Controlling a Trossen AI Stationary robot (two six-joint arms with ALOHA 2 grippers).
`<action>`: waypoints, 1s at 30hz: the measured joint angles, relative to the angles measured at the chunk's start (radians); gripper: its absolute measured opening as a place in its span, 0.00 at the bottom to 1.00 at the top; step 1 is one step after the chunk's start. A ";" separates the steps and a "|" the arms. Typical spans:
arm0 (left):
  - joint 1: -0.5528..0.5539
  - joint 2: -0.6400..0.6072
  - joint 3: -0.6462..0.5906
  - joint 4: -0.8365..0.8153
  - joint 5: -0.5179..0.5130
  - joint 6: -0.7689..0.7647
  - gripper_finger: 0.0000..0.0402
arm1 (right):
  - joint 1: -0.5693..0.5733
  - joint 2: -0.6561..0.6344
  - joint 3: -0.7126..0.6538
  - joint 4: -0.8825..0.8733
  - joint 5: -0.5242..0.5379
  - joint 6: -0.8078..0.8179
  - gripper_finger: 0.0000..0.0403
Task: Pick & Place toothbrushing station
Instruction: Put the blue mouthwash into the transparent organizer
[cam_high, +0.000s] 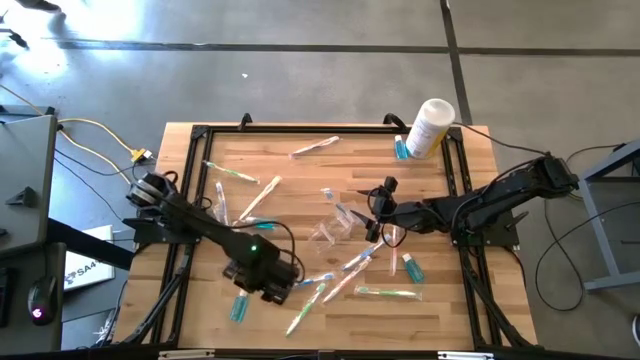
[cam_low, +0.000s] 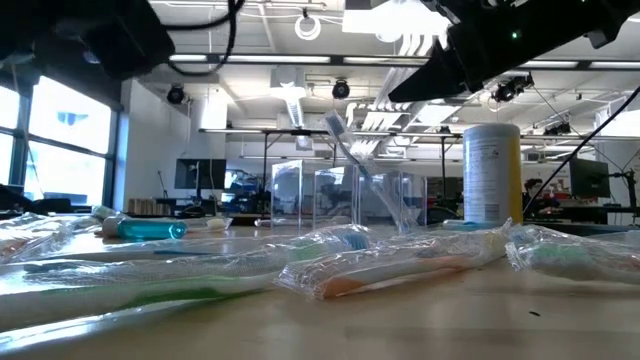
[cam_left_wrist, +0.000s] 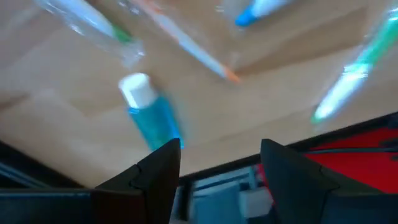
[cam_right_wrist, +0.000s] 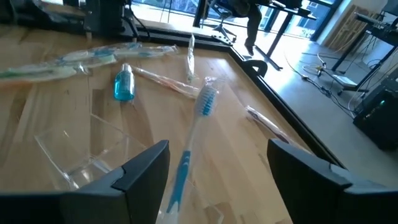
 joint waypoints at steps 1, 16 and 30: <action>-0.013 0.000 0.010 -0.008 -0.010 -0.033 0.53 | 0.000 0.000 0.000 -0.003 -0.002 -0.012 0.65; -0.210 0.016 0.013 -0.044 -0.216 -0.389 0.53 | 0.002 0.000 0.000 -0.047 -0.093 -0.006 0.65; -0.287 0.144 0.012 0.048 -0.242 -0.696 0.53 | 0.089 0.000 0.000 -0.202 -0.248 0.161 0.65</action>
